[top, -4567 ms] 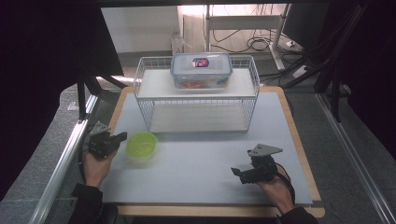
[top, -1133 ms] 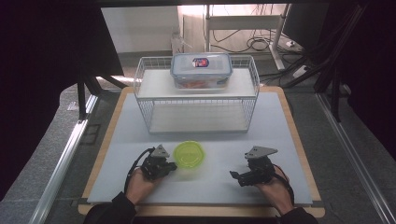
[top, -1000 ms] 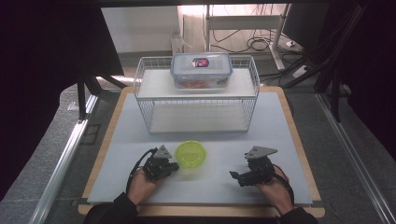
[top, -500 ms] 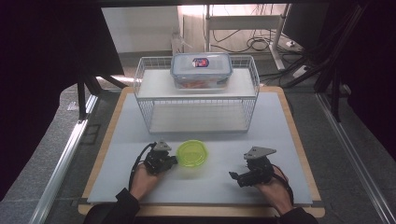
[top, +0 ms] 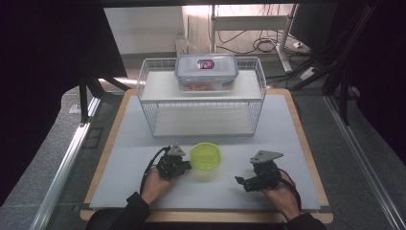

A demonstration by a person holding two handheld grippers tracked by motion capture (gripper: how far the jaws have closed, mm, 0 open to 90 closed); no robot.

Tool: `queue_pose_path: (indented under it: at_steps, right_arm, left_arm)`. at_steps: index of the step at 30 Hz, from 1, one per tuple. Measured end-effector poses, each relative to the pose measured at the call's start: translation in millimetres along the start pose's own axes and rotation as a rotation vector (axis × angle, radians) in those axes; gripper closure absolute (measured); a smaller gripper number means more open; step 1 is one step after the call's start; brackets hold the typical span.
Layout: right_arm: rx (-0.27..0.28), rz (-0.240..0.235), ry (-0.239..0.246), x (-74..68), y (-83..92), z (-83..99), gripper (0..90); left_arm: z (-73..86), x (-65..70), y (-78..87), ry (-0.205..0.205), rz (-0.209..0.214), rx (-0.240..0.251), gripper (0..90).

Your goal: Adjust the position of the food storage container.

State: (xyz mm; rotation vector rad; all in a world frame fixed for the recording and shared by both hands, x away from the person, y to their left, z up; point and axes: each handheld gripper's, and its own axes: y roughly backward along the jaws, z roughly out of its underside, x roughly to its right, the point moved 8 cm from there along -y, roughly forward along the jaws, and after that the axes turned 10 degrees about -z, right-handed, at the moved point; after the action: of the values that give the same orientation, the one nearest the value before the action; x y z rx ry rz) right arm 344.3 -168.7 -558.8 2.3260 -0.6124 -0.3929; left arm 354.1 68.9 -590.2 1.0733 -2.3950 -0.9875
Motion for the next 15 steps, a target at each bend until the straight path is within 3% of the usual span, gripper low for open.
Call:
queue_pose_path:
  at_steps: [6, 10, 15]
  right_arm:
    - [-0.002, -0.001, -0.001, 0.0, -0.2, 0.3, 7.9]
    - [0.000, -0.003, -0.004, 0.4, 0.4, 0.3, 7.9]
    - [0.008, -0.006, -0.012, 1.0, 1.6, -0.2, 7.9]
  left_arm:
    - [-0.9, 13.8, -1.7, -0.028, 0.022, -0.006, 88.2]
    - [0.5, 8.8, 3.2, -0.053, -0.028, -0.010, 83.1]
    - [2.5, -2.2, 12.5, -0.058, -0.102, 0.007, 53.4]
